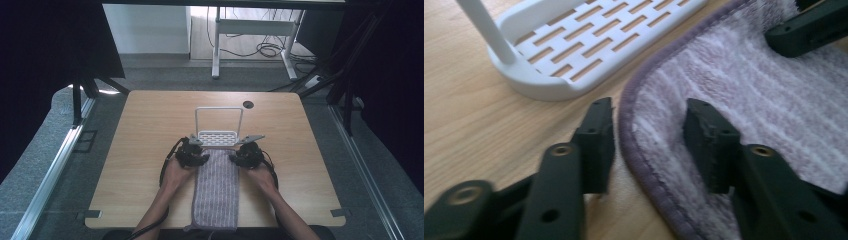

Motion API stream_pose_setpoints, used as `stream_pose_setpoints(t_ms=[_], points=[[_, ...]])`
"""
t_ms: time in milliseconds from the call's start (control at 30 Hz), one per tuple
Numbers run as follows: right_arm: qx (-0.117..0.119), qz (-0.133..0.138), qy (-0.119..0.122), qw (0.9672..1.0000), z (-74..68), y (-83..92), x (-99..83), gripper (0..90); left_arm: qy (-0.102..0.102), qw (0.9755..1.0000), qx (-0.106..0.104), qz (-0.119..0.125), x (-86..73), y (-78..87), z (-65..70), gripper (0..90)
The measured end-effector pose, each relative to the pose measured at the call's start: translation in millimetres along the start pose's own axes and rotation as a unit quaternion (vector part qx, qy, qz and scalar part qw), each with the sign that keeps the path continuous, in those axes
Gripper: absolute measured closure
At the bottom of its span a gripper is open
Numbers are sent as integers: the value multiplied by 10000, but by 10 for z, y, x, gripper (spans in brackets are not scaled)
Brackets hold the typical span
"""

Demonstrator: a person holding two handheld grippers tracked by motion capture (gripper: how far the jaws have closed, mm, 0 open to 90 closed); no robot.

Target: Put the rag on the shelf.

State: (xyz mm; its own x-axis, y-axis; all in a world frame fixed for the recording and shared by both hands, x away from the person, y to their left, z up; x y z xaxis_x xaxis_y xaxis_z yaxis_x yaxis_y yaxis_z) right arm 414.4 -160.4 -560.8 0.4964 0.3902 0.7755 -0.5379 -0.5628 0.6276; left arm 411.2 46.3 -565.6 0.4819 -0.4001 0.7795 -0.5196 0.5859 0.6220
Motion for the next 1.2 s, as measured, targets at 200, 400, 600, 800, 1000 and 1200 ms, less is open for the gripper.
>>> stream_pose_setpoints(t_ms=[200,400,600,800,1000,1200], points=[[87,-41,165,9998,-66,7,7,837,264,9993,-244,-72,1,17,31,787],[109,144,221,9996,-82,101,68,847,134,9997,-193,52,61,117,35,809],[281,365,130,9989,-74,251,185,843,-25,9992,-253,293,205,301,66,808],[438,601,87,9972,-87,414,305,838,-50,9980,-363,509,324,483,96,802],[529,776,172,9954,-120,588,471,838,-164,9966,-359,718,499,673,141,801],[573,914,291,9937,-127,737,664,836,-332,9954,-307,844,703,840,179,793]])
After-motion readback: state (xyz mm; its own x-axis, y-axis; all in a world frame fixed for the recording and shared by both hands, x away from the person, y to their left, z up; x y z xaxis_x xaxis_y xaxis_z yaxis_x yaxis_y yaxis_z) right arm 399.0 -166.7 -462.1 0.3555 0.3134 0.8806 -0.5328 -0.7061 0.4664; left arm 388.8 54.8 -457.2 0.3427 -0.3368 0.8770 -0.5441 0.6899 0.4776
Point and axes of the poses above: each handheld gripper's, and its own axes: y roughly backward along the jaws, x roughly out of its top, z roughly to its right, the point moved 4 cm from there along -y, roughly forward along the jaws, and after that the axes turned 8 degrees about z, right-handed, at the moved point
